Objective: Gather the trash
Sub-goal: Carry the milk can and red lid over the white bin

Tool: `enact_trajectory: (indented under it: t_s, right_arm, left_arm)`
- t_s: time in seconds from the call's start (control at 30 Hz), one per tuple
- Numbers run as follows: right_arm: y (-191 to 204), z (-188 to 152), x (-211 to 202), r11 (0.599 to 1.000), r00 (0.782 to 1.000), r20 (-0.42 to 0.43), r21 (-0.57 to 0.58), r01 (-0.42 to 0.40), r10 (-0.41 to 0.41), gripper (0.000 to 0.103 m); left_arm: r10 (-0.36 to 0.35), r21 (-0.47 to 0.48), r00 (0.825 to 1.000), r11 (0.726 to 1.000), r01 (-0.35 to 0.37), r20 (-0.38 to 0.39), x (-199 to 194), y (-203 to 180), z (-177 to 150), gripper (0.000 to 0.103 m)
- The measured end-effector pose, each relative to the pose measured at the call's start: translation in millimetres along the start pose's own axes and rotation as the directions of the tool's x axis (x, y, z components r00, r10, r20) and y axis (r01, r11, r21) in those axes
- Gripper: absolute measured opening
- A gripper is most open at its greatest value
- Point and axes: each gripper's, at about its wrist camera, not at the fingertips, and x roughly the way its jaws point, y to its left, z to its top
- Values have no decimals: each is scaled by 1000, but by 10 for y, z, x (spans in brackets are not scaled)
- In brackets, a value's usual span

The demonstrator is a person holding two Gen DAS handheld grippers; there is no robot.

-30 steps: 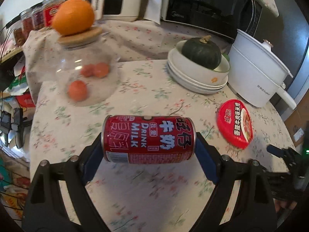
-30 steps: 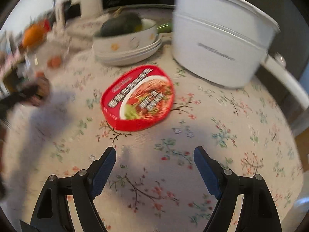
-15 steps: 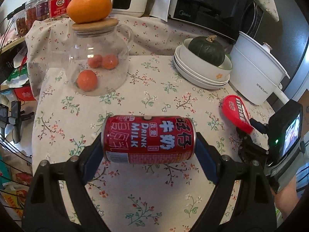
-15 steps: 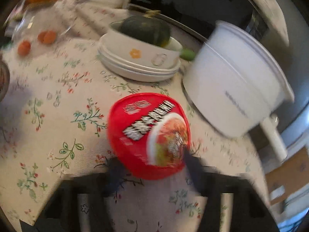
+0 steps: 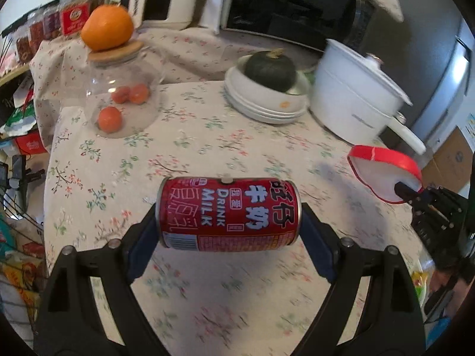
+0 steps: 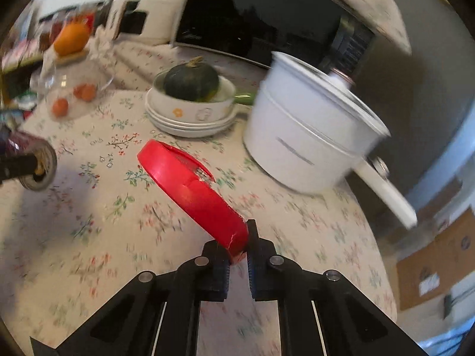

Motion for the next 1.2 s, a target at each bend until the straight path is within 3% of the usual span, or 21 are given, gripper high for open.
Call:
enact_trajectory:
  t_s: [0.37,0.53,0.6,0.7,0.73,0.83,0.97,1.2]
  right_arm:
    - [-905,-696,-897,981,998,-42,192,-35,43,10]
    - [-1230,-1065,-1171,940,994,-61,334,-62,87,10]
    - [-1382,-1268,-1228,904,991,-57,417,-88,123,10]
    - [-1597,-1454,-1239,827,977,-50,542,-150,210,10]
    - [-1643,-1480,-1261,817,976,-38,555,-157,214,10]
    - [-1751,-1596,-1336,828,984,-46,548,-120,173,10]
    - [-1964,-1811,-1379,811,985,-66,577,-95,162,10]
    - [-2307,-2200,-1410,785,984,-119,619,-32,134,10]
  left_arm:
    - [-106,67,994,992,105,2,-674,-616,-410,88]
    - [-177,81,984,981,178,-20,-822,-884,-677,88]
    - [-221,82,975,971,223,-34,-827,-1019,-796,88]
    - [-299,97,951,947,306,-83,-764,-1286,-921,88]
    - [-311,121,946,939,321,-94,-747,-1381,-961,88]
    - [-322,212,939,916,341,-119,-708,-1686,-1112,88]
    - [-352,272,922,882,384,-160,-653,-1988,-1287,88]
    - [-400,388,886,797,463,-235,-485,-2588,-1597,88]
